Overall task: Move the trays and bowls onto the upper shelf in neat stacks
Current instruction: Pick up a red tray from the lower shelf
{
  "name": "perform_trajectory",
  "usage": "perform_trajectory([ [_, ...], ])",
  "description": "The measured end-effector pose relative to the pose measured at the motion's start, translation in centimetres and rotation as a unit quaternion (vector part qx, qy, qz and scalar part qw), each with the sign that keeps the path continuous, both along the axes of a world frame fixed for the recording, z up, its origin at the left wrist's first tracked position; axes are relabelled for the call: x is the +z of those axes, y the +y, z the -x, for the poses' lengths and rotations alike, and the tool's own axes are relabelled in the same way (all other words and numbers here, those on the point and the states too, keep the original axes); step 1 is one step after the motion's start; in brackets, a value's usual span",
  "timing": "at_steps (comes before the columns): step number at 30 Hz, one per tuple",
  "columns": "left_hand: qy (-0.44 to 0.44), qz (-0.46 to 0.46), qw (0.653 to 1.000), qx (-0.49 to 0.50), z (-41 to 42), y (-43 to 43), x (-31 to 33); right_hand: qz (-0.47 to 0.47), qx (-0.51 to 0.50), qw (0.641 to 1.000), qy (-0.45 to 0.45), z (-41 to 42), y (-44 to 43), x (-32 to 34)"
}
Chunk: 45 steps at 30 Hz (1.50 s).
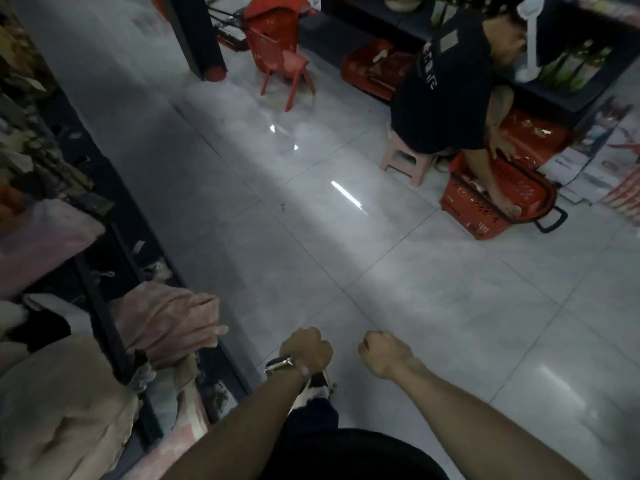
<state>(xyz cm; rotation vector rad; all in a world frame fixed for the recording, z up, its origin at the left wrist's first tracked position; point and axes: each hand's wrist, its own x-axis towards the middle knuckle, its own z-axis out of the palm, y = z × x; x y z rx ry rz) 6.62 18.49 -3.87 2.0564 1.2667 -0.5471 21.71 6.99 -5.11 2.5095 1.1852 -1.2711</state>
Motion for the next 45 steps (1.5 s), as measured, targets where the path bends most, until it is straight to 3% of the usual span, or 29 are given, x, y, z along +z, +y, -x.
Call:
perform_trajectory([
  [8, -0.024, 0.005, 1.000, -0.010, -4.9, 10.2, -0.1, -0.006, -0.009, 1.000, 0.000, -5.3, 10.4, 1.2],
  [13, 0.020, 0.021, 0.999, -0.015, -9.4, 15.9, -0.3, 0.002, -0.004, 1.000, 0.001, -10.1, 15.9, 0.2],
  [30, 0.042, 0.021, 0.997, 0.058, -28.6, 37.1, 2.1, -0.020, 0.039, 0.998, 0.046, -32.0, 39.6, 0.7],
  [45, 0.024, 0.030, 0.999, 0.017, -43.5, 64.6, -0.2, 0.002, 0.014, 1.000, 0.013, -45.8, 64.4, -0.6],
])
